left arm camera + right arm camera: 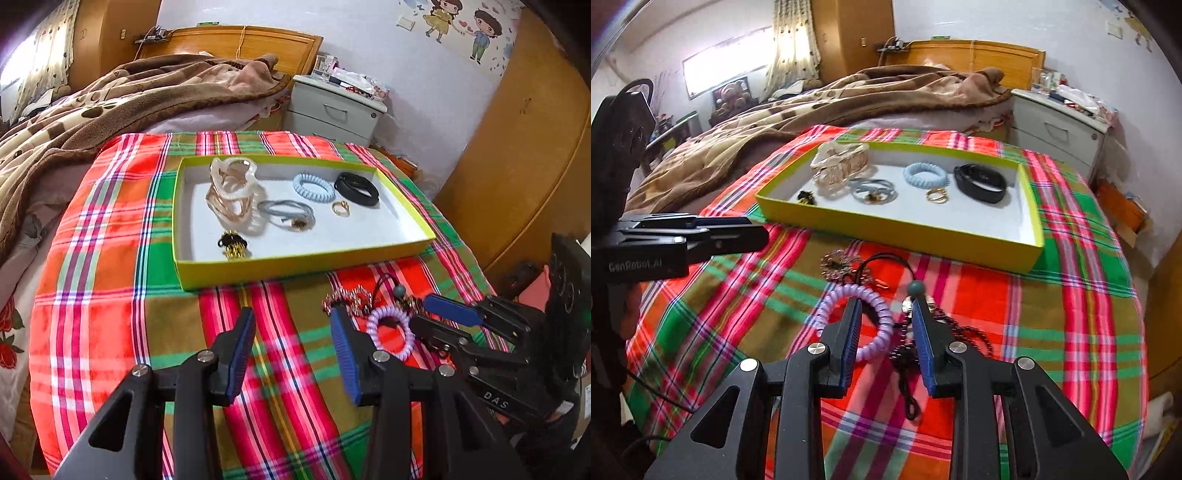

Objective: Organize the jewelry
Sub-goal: 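Grasp the lavender coil hair tie with the right tool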

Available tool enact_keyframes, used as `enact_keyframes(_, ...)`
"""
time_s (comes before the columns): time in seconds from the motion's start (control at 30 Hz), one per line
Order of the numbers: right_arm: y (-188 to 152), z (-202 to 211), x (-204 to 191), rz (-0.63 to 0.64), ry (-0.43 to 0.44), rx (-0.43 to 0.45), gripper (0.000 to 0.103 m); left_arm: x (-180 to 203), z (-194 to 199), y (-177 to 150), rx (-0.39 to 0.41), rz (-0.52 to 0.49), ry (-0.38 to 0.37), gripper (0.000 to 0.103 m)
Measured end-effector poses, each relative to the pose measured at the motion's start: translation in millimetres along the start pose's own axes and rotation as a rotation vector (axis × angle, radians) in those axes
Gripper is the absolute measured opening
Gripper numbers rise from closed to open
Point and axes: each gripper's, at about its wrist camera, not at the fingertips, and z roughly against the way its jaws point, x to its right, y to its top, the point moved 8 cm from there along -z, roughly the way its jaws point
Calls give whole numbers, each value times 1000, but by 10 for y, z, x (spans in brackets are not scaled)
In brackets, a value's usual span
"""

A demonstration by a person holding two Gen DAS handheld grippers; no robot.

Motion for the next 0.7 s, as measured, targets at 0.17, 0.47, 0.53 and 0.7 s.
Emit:
enact_keyframes(0.17,10,-118,-47,39,23,-31,29,-10,-13,-79,-15,8,2,44)
enact_keyframes(0.47,-34,-229,-76,61,20,-67,29,-58,-22,-114,-23,24,3,44)
enact_keyframes(0.53,-50,-243,-72,64,13,-74,23,-74,-29,-115,-26,27,5,44)
enact_keyframes(0.7,-66,-201,-21,32,23,-61,11,-80,-51,-122,-31,28,10,44)
